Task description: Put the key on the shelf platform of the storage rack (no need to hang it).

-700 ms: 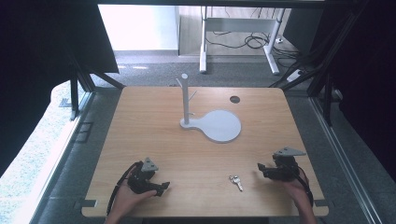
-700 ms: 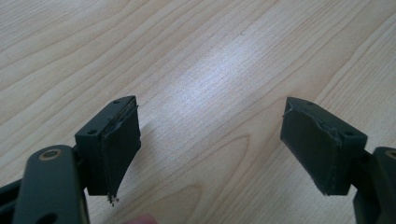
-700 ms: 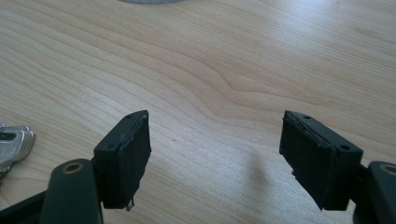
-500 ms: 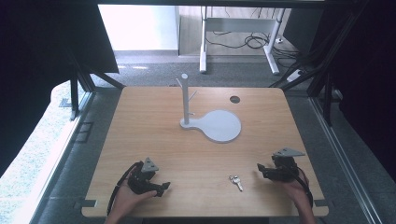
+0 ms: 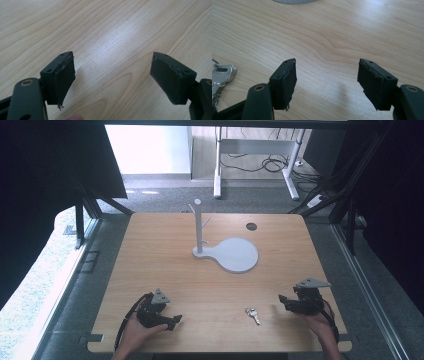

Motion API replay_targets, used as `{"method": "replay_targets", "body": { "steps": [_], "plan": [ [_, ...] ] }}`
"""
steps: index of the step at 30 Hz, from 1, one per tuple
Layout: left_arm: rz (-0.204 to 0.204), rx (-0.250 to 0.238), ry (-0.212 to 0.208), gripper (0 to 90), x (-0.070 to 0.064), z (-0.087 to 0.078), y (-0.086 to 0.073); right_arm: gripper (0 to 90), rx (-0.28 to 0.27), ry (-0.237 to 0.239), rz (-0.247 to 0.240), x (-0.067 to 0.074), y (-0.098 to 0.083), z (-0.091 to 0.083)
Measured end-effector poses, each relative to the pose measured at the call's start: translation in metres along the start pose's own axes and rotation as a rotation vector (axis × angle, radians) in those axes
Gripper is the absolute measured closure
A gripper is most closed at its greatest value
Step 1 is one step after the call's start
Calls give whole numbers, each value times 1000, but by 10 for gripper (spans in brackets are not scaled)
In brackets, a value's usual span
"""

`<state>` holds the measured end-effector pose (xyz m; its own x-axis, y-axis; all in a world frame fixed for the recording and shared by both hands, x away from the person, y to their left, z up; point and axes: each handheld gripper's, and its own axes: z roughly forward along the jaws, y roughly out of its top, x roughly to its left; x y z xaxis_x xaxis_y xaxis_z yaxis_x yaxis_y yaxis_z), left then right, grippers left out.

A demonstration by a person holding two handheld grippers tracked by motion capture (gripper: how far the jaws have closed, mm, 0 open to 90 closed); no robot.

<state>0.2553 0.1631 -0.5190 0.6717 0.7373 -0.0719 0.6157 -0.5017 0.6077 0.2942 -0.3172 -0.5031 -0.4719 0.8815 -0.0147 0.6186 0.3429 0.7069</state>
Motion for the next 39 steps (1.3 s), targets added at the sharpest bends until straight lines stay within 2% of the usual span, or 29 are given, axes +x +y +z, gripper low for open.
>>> {"method": "replay_targets", "body": {
  "steps": [10, 18, 19, 24, 25, 29, 39],
  "plan": [
    [-7, 8, 5, 204, 2, 2, -1, 345, -2, 26, -13, 2, 4, -2],
    [-13, 5, 10, 204, 2, 1, -1, 361, -6, 75, -47, 8, 16, -5],
    [-15, 6, 10, 204, 2, 1, -1, 363, 10, 94, -57, 10, 20, -4],
    [-14, 11, 8, 204, 1, 3, -1, 370, 33, 108, -91, 15, 30, -4],
    [-12, 12, 7, 204, 1, 4, -1, 373, 36, 126, -105, 19, 35, -4],
    [-6, 12, 1, 204, 0, 3, -1, 378, 54, 148, -130, 26, 45, -3],
    [-6, 7, 2, 204, -1, 2, 0, 389, 101, 177, -185, 42, 59, 4]
  ]
}}
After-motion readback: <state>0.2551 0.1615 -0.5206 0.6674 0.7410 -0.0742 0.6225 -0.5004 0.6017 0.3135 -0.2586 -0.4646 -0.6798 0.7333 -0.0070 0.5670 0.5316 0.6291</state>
